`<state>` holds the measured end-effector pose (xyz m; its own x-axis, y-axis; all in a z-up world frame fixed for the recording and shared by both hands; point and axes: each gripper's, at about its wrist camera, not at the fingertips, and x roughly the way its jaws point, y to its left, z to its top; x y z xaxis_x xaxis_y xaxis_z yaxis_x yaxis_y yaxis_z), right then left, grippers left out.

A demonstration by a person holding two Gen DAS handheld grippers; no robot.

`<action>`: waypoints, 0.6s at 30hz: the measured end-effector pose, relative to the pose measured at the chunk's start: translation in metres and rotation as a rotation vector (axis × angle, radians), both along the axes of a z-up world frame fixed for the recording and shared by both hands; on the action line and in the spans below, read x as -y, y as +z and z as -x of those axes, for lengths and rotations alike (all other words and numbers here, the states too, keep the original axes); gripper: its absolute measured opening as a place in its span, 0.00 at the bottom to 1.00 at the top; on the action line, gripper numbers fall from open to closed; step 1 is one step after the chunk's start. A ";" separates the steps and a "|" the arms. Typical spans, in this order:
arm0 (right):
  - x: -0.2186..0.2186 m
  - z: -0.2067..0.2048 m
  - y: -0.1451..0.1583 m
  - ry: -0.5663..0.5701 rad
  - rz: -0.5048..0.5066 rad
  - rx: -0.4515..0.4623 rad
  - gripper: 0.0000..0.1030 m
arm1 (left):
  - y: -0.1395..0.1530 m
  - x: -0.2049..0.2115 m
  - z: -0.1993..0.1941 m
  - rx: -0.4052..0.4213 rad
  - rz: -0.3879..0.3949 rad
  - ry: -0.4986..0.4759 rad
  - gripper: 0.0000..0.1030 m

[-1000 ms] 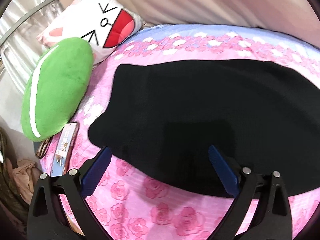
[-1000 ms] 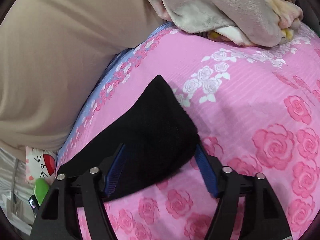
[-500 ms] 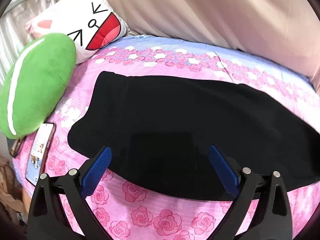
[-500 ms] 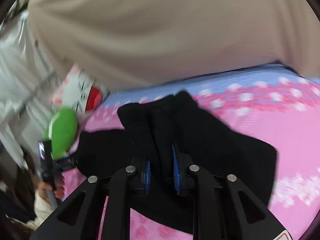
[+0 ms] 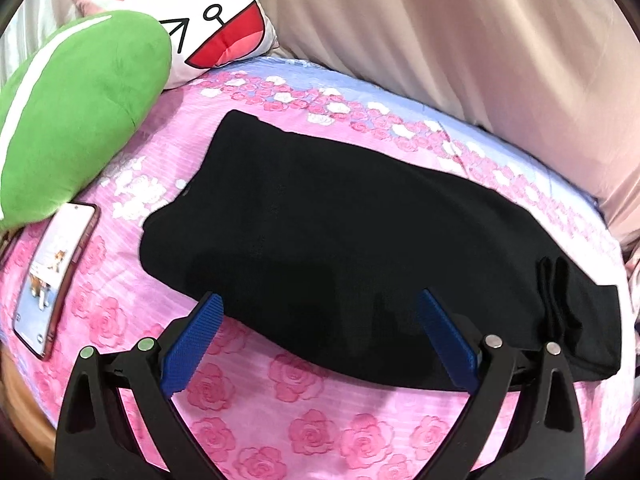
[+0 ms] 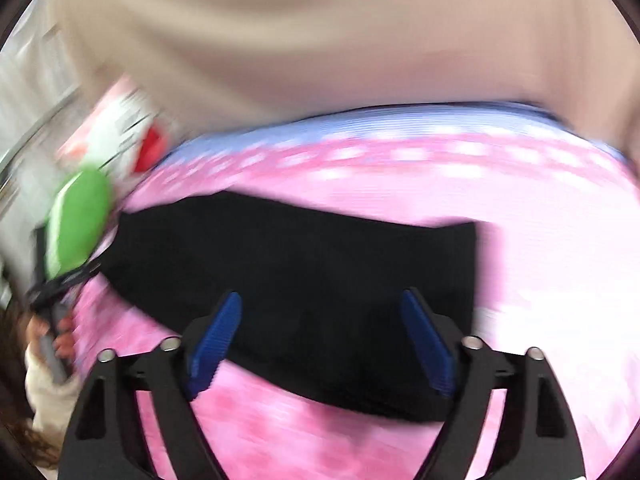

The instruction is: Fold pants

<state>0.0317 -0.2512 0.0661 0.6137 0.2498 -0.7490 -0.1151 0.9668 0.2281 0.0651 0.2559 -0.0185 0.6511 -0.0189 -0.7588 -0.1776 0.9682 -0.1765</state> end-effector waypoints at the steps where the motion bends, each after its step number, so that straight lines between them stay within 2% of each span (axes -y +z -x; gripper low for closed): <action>1: 0.025 0.006 -0.005 -0.064 -0.026 -0.031 0.81 | 0.000 0.002 0.001 0.003 0.007 -0.003 0.93; 4: 0.072 0.015 -0.037 -0.168 -0.158 -0.130 0.81 | -0.001 0.014 0.003 0.004 0.031 -0.015 0.93; 6: 0.080 0.012 -0.058 -0.175 -0.194 -0.167 0.81 | -0.002 0.024 0.003 -0.003 0.035 -0.025 0.93; 7: 0.079 0.008 -0.070 -0.158 -0.252 -0.188 0.83 | -0.002 0.029 0.003 -0.006 0.031 -0.029 0.93; 8: 0.078 0.006 -0.072 -0.158 -0.268 -0.176 0.84 | -0.002 0.034 0.004 -0.010 0.024 -0.034 0.93; 9: 0.074 0.005 -0.070 -0.147 -0.269 -0.143 0.77 | -0.002 0.039 0.005 -0.015 0.014 -0.034 0.93; 10: 0.063 0.000 -0.074 -0.105 -0.294 -0.152 0.65 | -0.001 0.041 0.005 -0.017 0.008 -0.035 0.93; 11: 0.056 -0.004 -0.076 -0.093 -0.296 -0.155 0.46 | 0.000 0.045 0.005 -0.020 0.002 -0.036 0.93; 12: 0.047 -0.008 -0.079 -0.098 -0.261 -0.166 0.32 | 0.001 0.046 0.006 -0.022 -0.001 -0.032 0.93; 15: 0.034 -0.013 -0.068 -0.089 -0.174 -0.140 0.19 | 0.006 0.052 0.006 -0.029 -0.016 -0.011 0.93; 18: 0.066 -0.001 -0.046 -0.145 -0.086 -0.087 0.14 | 0.013 0.058 0.008 -0.024 -0.036 -0.004 0.93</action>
<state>0.0332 -0.3167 0.0197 0.5816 0.2289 -0.7806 0.0474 0.9484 0.3134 0.0570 0.1981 -0.0058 0.6327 0.0058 -0.7744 -0.1774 0.9745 -0.1376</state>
